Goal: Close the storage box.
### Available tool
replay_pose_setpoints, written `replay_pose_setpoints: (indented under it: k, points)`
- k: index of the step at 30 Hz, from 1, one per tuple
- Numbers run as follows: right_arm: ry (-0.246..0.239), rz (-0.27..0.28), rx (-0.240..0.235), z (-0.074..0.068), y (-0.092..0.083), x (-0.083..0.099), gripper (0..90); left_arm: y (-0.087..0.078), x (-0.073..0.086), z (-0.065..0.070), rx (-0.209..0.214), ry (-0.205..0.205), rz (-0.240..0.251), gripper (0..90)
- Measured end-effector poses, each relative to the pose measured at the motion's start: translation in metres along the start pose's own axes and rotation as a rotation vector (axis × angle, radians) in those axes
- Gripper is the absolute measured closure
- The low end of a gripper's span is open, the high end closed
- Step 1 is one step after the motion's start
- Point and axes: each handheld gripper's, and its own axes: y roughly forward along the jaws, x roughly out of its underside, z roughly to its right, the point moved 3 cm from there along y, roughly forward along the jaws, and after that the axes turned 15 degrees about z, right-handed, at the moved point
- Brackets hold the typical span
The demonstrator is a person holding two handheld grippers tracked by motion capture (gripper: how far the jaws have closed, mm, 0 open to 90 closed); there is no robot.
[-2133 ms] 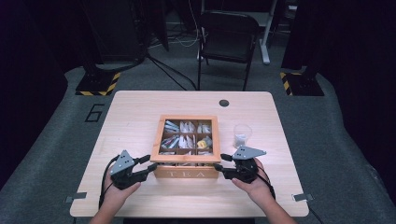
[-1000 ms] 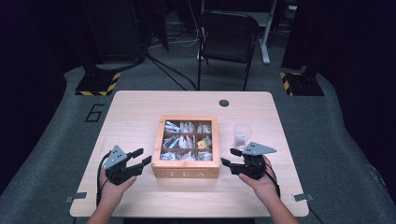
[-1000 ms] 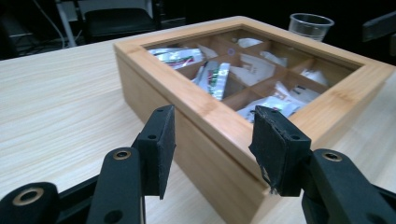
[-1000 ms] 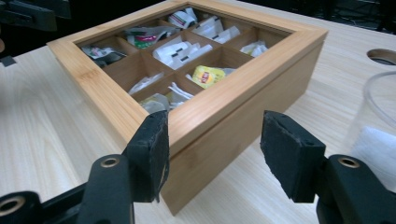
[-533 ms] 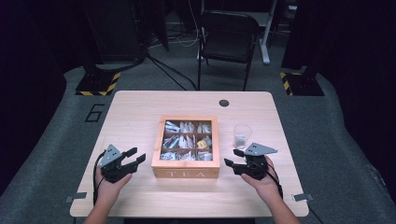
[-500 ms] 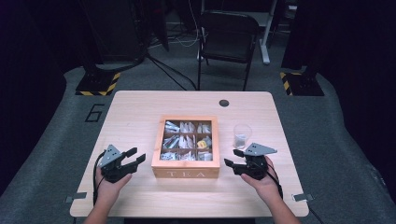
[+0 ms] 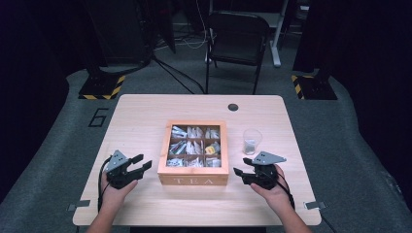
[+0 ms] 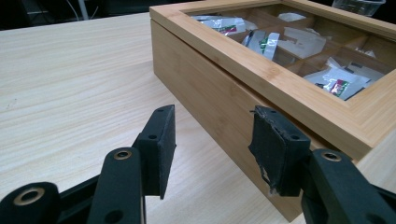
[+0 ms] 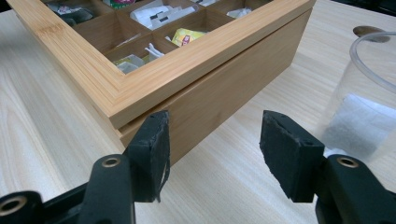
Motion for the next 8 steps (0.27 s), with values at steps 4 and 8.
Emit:
replay_pose_setpoints:
  k: [4,8]
  points:
    - [-0.009,0.01,0.004,0.0,-0.002,-0.001,42.2,0.0,0.0,0.0,0.004,-0.008,-0.009,49.7]
    - [0.004,0.066,-0.036,-0.009,-0.007,-0.01,41.3,-0.001,-0.001,0.001,0.009,-0.004,-0.002,49.6]
